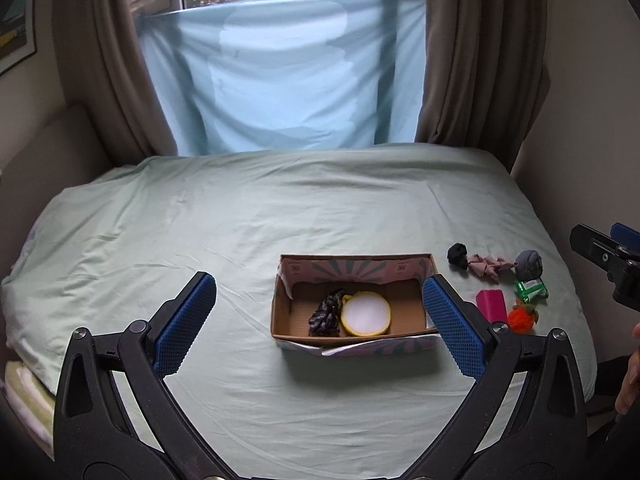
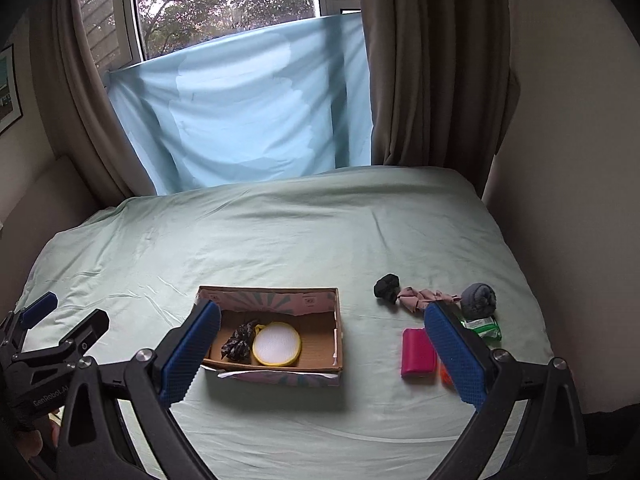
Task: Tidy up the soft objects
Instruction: 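Move both tools toward the pink pouch and green wipes pack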
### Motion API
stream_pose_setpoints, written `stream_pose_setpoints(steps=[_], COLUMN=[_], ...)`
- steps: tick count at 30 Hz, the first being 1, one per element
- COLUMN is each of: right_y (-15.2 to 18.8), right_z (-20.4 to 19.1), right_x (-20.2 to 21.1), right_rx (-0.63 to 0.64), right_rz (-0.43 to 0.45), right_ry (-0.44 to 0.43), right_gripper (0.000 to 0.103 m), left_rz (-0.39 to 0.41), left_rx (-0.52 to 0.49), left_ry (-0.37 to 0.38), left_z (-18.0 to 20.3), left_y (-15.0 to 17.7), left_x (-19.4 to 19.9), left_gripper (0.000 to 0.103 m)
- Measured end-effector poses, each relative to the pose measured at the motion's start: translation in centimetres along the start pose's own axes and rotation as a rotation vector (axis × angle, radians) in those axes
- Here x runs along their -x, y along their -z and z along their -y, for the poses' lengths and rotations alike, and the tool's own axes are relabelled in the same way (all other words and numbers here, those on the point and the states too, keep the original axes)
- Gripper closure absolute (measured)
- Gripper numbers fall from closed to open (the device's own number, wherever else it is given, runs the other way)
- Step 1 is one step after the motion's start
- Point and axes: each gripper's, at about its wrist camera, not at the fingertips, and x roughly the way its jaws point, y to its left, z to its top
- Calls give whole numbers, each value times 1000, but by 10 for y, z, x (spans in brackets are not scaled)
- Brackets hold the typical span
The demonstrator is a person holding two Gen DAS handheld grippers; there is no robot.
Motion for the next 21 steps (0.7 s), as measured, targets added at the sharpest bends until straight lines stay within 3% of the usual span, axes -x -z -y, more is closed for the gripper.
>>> stream_pose_setpoints(steps=[6, 11, 21], right_y=[8, 14, 36], right_z=[58, 119, 237], right_x=[16, 13, -49], right_rx=[4, -30, -9], right_rz=[39, 22, -58], right_ry=[9, 10, 61], right_gripper=[1, 1, 1], left_rz=[7, -17, -153], left_rx=[33, 39, 72], left_ry=[-10, 11, 65], left_z=[52, 109, 231], left_y=[2, 9, 40], left_x=[8, -3, -81], left_gripper=[0, 0, 0])
